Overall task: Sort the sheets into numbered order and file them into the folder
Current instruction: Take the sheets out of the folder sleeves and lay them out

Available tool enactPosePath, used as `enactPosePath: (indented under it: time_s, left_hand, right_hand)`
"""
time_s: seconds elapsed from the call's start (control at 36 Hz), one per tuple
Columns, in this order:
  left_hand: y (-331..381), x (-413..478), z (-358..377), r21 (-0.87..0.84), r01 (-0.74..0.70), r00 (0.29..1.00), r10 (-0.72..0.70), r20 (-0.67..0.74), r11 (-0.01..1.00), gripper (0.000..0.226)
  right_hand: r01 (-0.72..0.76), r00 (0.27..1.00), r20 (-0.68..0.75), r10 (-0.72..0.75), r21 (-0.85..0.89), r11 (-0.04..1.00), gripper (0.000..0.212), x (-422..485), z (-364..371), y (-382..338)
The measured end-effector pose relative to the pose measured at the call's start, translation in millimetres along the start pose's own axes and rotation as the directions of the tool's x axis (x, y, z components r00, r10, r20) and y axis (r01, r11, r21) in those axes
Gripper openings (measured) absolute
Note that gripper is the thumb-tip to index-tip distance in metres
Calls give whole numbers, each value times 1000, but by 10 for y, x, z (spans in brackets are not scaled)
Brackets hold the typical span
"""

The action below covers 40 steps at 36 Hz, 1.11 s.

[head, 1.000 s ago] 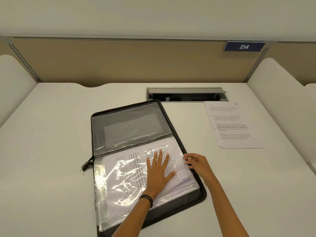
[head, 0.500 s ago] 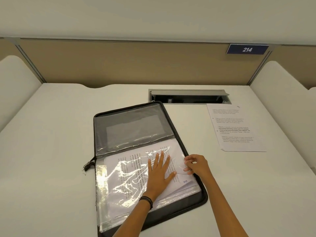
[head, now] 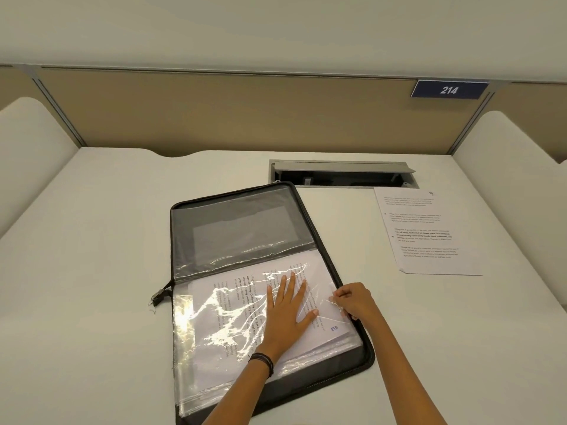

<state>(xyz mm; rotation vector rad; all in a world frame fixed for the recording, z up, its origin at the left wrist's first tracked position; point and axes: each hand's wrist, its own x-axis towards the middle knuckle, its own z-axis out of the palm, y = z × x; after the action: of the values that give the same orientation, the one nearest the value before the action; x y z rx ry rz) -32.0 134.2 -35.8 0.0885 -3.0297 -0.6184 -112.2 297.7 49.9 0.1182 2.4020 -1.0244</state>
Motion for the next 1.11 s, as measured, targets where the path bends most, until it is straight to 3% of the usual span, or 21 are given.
enactPosePath:
  time_s: [0.17, 0.28, 0.36, 0.58, 0.81, 0.92, 0.97, 1.03, 1.11]
  left_hand:
    - [18, 3, -17, 12, 5, 998, -6, 55, 1000, 70]
    - [12, -9, 4, -37, -20, 1000, 21, 23, 999, 70]
    - [19, -17, -17, -67, -28, 999, 29, 17, 997, 72]
    - [59, -38, -102, -148, -20, 999, 26, 42, 989, 83]
    - [34, -35, -58, -159, -33, 999, 36, 11, 987, 69]
    - [59, -34, -94, -170, -15, 999, 21, 35, 985, 84]
    - [63, -36, -102, -160, -19, 999, 24, 31, 987, 80]
    - [55, -42, -84, -159, -24, 1000, 26, 12, 987, 70]
    - [39, -42, -44, -173, -24, 999, 18, -37, 985, 65]
  right_hand:
    - [30, 999, -27, -31, -30, 999, 10, 14, 8, 22]
    - [40, 998, -54, -42, -33, 999, 17, 6, -13, 10]
    - [35, 997, -61, -37, -27, 999, 11, 10, -51, 30]
    - [5, 989, -150, 2, 50, 999, 8, 61, -177, 113]
    - [-16, 969, -245, 35, 77, 997, 11, 126, -440, 257]
    - [-30, 945, -320, 72, 135, 990, 9, 103, -535, 298]
    - [-25, 927, -362, 92, 185, 982, 8, 69, -573, 320]
    - [-38, 933, -331, 142, 302, 953, 11, 17, -625, 332]
    - [-117, 970, -140, 200, 452, 884, 22, -98, -732, 347]
